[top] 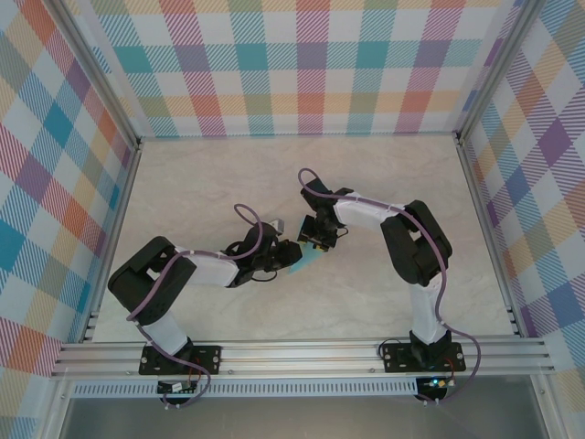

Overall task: Fold a paper plane with a square sheet of paper (pick it up from the middle)
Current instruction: Fourth fold the wing at the center of the table.

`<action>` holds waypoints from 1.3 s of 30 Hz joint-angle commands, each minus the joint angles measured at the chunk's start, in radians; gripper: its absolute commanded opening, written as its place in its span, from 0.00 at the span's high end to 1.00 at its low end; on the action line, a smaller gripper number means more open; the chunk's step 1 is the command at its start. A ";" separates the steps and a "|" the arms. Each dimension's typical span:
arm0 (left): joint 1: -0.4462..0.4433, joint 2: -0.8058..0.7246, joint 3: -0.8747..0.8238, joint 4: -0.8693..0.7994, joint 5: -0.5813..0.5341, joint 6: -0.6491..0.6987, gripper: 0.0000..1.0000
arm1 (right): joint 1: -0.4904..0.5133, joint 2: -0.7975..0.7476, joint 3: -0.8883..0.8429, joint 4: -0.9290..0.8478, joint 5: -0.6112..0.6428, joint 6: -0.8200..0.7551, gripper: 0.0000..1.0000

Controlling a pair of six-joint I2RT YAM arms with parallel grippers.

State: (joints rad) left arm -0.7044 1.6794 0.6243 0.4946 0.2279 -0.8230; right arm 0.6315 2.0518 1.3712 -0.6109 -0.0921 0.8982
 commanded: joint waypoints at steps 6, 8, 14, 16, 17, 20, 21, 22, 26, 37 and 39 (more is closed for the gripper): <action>-0.002 0.015 0.009 -0.106 0.019 -0.011 0.83 | -0.020 0.185 -0.095 -0.104 0.230 -0.007 0.57; -0.004 0.021 0.009 -0.108 0.020 -0.017 0.83 | -0.021 0.186 -0.096 -0.105 0.229 -0.007 0.57; -0.004 0.034 0.013 -0.127 0.007 -0.021 0.83 | -0.021 0.186 -0.098 -0.104 0.230 -0.005 0.57; -0.004 0.042 0.015 -0.129 0.010 -0.026 0.83 | -0.022 0.185 -0.098 -0.104 0.229 -0.006 0.57; -0.004 0.046 0.017 -0.136 0.009 -0.028 0.83 | -0.021 0.187 -0.098 -0.105 0.229 -0.006 0.57; -0.004 0.061 0.028 -0.164 0.007 -0.030 0.83 | -0.021 0.188 -0.098 -0.104 0.229 -0.005 0.57; -0.004 0.064 0.030 -0.165 0.007 -0.032 0.83 | -0.021 0.188 -0.097 -0.104 0.229 -0.005 0.57; -0.004 0.068 0.031 -0.167 0.010 -0.034 0.82 | -0.021 0.189 -0.099 -0.104 0.229 -0.004 0.57; -0.004 0.065 0.035 -0.186 0.018 -0.037 0.82 | -0.021 0.191 -0.098 -0.104 0.229 -0.004 0.57; -0.015 -0.032 0.012 -0.178 0.048 -0.026 0.77 | -0.021 0.195 -0.103 -0.096 0.223 -0.004 0.57; -0.019 -0.025 0.011 -0.177 0.052 -0.026 0.76 | -0.021 0.195 -0.102 -0.095 0.223 -0.004 0.57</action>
State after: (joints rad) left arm -0.7109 1.6691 0.6506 0.3576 0.2539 -0.8490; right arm 0.6315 2.0537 1.3720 -0.6117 -0.0906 0.9012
